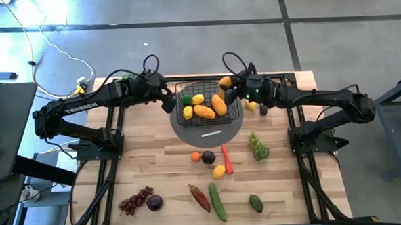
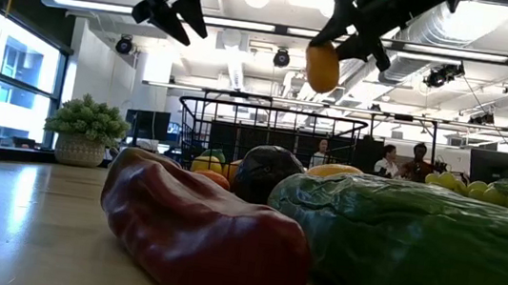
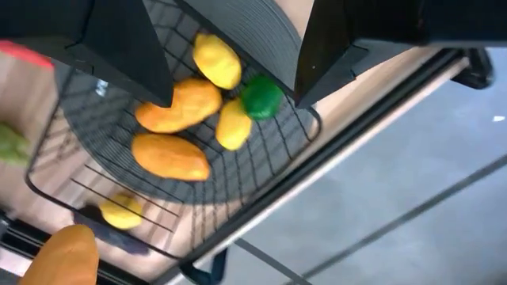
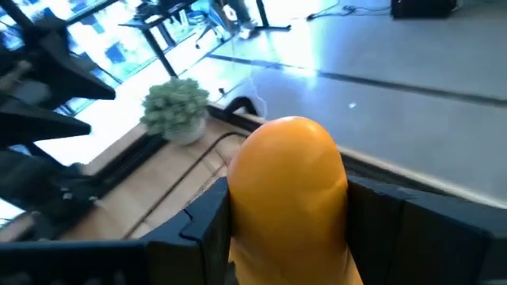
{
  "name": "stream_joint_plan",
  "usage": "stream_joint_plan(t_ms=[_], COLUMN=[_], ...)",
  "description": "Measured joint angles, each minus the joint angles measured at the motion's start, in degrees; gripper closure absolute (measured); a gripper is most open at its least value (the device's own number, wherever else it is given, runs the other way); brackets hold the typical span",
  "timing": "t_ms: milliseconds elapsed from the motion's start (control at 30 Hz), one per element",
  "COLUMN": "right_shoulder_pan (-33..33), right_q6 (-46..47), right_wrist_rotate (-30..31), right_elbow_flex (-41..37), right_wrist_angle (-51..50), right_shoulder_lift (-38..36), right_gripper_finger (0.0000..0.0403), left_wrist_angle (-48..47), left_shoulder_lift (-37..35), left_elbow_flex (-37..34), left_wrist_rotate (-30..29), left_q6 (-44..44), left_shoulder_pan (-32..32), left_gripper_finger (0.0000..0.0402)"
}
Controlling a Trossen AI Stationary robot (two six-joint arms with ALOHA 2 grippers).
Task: Build produce basket
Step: Put the mango into the black wire basket
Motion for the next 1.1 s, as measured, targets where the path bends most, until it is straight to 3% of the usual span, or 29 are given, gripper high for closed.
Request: stream_joint_plan(t_ms=[333, 700, 933, 1100], right_shoulder_pan=[-3.5, -4.7, -4.7, -4.7], right_q6=[-3.1, 2.4, 3.9, 4.9], right_wrist_rotate=[-5.2, -12.2, -14.5, -14.8], right_elbow_flex=[0.0, 0.0, 0.0, 0.0], right_wrist_angle=[0.3, 0.0, -0.4, -0.9], right_shoulder_lift=[7.3, 14.6, 16.9, 17.0], right_gripper_finger=[0.0238, 0.0239, 0.0193, 0.0160], left_wrist_angle=[0.9, 0.8, 0.3, 0.3], left_shoulder_lift=[0.0, 0.0, 0.0, 0.0], left_elbow_flex=[0.0, 0.0, 0.0, 0.0], left_wrist_rotate=[-6.8, -8.0, -7.6, -4.1], left_q6=[-0.9, -1.3, -1.3, -1.3], left_shoulder_pan=[0.0, 0.0, 0.0, 0.0], left_gripper_finger=[0.0147, 0.0147, 0.0147, 0.0147])
